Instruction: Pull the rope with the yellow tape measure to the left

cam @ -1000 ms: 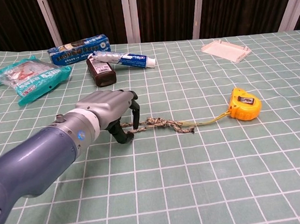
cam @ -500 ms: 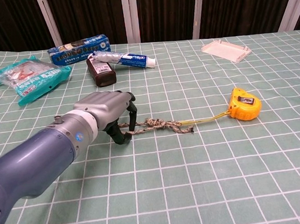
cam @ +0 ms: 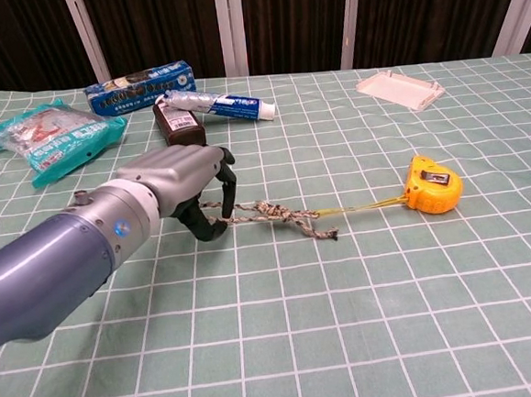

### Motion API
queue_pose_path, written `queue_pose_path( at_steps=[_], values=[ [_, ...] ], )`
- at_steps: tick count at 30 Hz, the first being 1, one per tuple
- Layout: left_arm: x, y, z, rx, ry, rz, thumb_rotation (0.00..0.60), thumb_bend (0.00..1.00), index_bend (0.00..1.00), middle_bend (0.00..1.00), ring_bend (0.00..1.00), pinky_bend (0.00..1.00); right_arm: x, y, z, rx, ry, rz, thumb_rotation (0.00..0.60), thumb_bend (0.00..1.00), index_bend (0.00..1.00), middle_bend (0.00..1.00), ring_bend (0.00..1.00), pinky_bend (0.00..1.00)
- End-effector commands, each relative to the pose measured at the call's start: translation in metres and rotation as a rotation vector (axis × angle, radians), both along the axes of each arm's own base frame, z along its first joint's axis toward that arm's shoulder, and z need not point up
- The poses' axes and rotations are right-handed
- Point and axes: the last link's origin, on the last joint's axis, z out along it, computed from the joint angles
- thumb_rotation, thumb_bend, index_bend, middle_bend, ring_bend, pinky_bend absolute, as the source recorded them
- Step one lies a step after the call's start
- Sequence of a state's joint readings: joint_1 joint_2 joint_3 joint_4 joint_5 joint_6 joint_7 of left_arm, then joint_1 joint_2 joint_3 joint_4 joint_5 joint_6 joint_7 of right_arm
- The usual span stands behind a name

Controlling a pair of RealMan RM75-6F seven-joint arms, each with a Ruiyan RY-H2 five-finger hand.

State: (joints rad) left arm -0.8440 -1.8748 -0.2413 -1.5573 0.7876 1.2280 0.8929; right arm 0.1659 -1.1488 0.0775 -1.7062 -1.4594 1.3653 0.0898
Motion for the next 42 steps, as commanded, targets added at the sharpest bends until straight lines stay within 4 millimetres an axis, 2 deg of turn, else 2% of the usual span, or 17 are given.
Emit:
queue_pose_path(
  at_steps=[1,6,16,20,31,37,42],
  values=[
    [0.001,0.003,0.014,0.027,-0.012,-0.01,0.6,0.52,0.58,0.07,0.0,0.04,0.0,0.0,0.0,0.001,0.0,0.0,0.6,0.11,0.0,0.0,0.0,0.0],
    [-0.008,0.008,0.042,0.073,0.006,-0.015,0.6,0.52,0.58,0.07,0.0,0.04,0.001,0.0,-0.001,-0.002,-0.003,0.007,0.6,0.11,0.0,0.0,0.0,0.0],
    [-0.048,0.012,0.107,0.168,0.025,0.047,0.6,0.52,0.58,0.08,0.0,0.04,0.002,0.0,-0.002,0.001,0.003,0.012,0.6,0.11,0.0,0.0,0.0,0.0],
    [-0.073,0.01,0.136,0.216,0.033,0.087,0.6,0.52,0.58,0.08,0.0,0.04,0.002,0.0,-0.003,0.003,0.008,0.015,0.6,0.11,0.0,0.0,0.0,0.0],
    [-0.163,-0.01,0.204,0.317,0.116,0.197,0.6,0.52,0.58,0.08,0.0,0.04,0.004,0.001,-0.007,0.013,0.025,0.025,0.6,0.11,0.0,0.0,0.0,0.0],
    [-0.196,-0.017,0.231,0.362,0.135,0.257,0.6,0.52,0.58,0.08,0.0,0.04,0.006,0.001,-0.01,0.018,0.032,0.032,0.6,0.11,0.0,0.0,0.0,0.0],
    [-0.216,-0.021,0.245,0.388,0.132,0.29,0.6,0.52,0.58,0.09,0.0,0.04,0.006,0.001,-0.012,0.026,0.032,0.032,0.6,0.11,0.0,0.0,0.0,0.0]
  ],
)
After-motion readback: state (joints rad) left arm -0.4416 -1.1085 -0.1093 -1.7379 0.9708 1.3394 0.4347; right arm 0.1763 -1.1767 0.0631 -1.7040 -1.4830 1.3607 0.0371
